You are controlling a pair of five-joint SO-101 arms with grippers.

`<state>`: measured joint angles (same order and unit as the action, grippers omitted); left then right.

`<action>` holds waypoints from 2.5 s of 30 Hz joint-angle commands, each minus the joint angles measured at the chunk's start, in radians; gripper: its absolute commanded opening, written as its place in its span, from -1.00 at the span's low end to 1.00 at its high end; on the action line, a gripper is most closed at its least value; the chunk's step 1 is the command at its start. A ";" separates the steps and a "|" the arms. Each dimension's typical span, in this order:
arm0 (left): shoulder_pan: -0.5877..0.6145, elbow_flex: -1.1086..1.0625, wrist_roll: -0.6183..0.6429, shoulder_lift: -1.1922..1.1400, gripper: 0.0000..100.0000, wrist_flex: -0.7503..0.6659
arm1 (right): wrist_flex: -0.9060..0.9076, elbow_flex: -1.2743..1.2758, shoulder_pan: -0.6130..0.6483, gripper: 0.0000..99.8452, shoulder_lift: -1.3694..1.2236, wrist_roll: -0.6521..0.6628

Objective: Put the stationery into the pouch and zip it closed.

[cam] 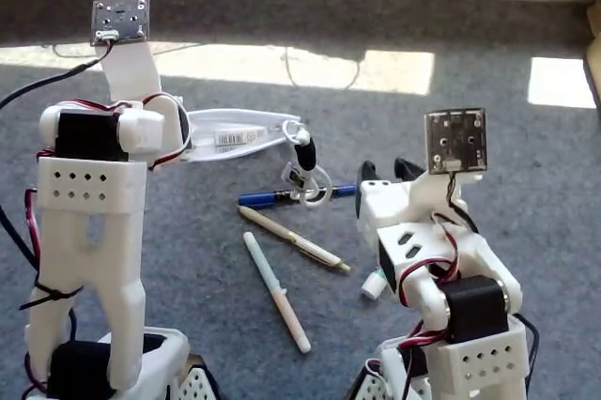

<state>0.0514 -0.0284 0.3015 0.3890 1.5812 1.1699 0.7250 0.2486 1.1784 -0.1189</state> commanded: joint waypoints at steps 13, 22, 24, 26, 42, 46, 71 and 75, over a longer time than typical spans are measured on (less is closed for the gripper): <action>0.019 0.012 0.006 0.008 -0.99 -0.005 | 0.173 -0.067 -0.028 -0.71 -0.437 -0.218; 0.019 0.012 0.005 0.008 -0.99 -0.005 | 0.173 -0.068 -0.137 -0.71 -0.639 -0.262; 0.019 0.012 0.005 0.008 -0.99 -0.005 | 0.173 -0.068 -0.143 -0.70 -0.671 -0.262; 0.019 0.012 0.005 0.008 -0.99 -0.005 | 0.173 -0.067 -0.150 -0.64 -0.702 -0.262; 0.019 0.010 0.005 0.008 -0.99 -0.005 | -0.021 -0.070 -0.237 -0.54 -0.963 -0.261; 0.019 0.010 0.005 0.008 -0.99 -0.005 | -0.071 -0.070 -0.251 -0.54 -1.035 -0.258; 0.019 0.010 0.005 0.008 -0.99 -0.003 | 0.059 -0.200 -0.245 -0.79 -0.981 -0.255; 0.019 0.010 0.005 0.008 -0.99 -0.005 | 0.094 -0.231 -0.234 -0.79 -0.891 -0.255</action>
<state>0.0514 -0.0299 0.3015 0.3890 1.5812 1.2329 0.5593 0.0092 0.1841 -0.3705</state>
